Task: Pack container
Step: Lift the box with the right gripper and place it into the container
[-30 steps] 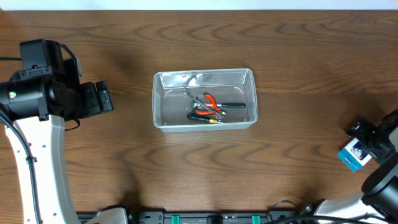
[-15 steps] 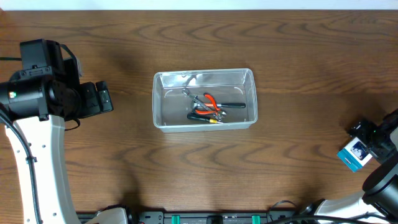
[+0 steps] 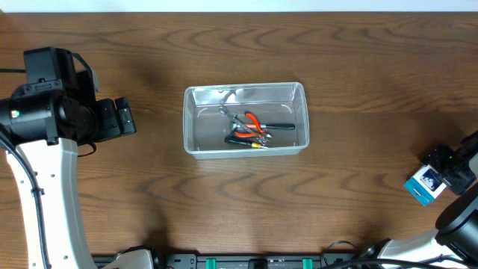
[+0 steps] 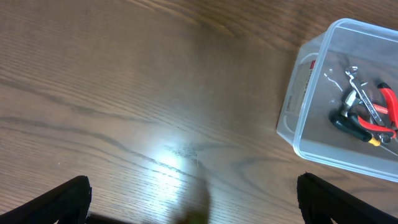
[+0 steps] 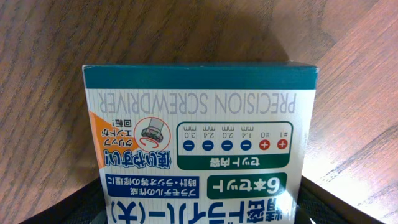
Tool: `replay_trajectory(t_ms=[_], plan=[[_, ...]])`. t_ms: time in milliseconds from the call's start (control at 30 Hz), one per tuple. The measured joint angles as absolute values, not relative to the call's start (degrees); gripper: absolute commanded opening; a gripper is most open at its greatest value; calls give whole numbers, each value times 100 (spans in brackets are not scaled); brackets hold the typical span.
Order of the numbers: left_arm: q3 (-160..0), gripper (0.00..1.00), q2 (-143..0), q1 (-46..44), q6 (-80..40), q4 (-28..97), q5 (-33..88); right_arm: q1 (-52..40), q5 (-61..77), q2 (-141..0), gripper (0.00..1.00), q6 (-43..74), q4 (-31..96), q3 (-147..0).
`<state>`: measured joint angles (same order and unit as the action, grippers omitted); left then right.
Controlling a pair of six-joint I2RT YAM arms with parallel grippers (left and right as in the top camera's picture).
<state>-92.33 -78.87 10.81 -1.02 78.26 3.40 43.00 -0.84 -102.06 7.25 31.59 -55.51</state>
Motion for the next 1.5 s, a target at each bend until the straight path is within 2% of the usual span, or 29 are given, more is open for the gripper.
replay_trajectory(t_ms=[300, 533, 733, 967, 1267, 1300, 1433, 1500], plan=[[-9233, 98, -7887, 1081, -102, 7826, 340, 4316, 139, -10241, 68, 725, 3212, -5649], [-9233, 98, -7887, 1081, -102, 7828, 340, 4257, 644, -10405, 68, 746, 3809, -6066], [-9233, 98, -7887, 1081, -102, 7828, 340, 3763, 888, -10444, 67, 729, 4497, -6785], [-9233, 98, -7887, 1081, -102, 7830, 340, 2534, 939, -10119, 63, 443, 5175, -8228], [-9233, 98, -7887, 1081, -102, 7832, 340, -235, 1015, -9697, 60, -440, 5098, -10197], [-9233, 98, -7887, 1081, -102, 7832, 340, -502, 1022, -9682, 62, -607, 4998, -10267], [-9233, 98, -7887, 1081, -104, 7830, 340, -1747, 1061, -9666, 88, -1581, 4635, -10346], [-9233, 98, -7887, 1081, -102, 7832, 340, -2255, 1090, -9686, 94, -2091, 4578, -10344]])
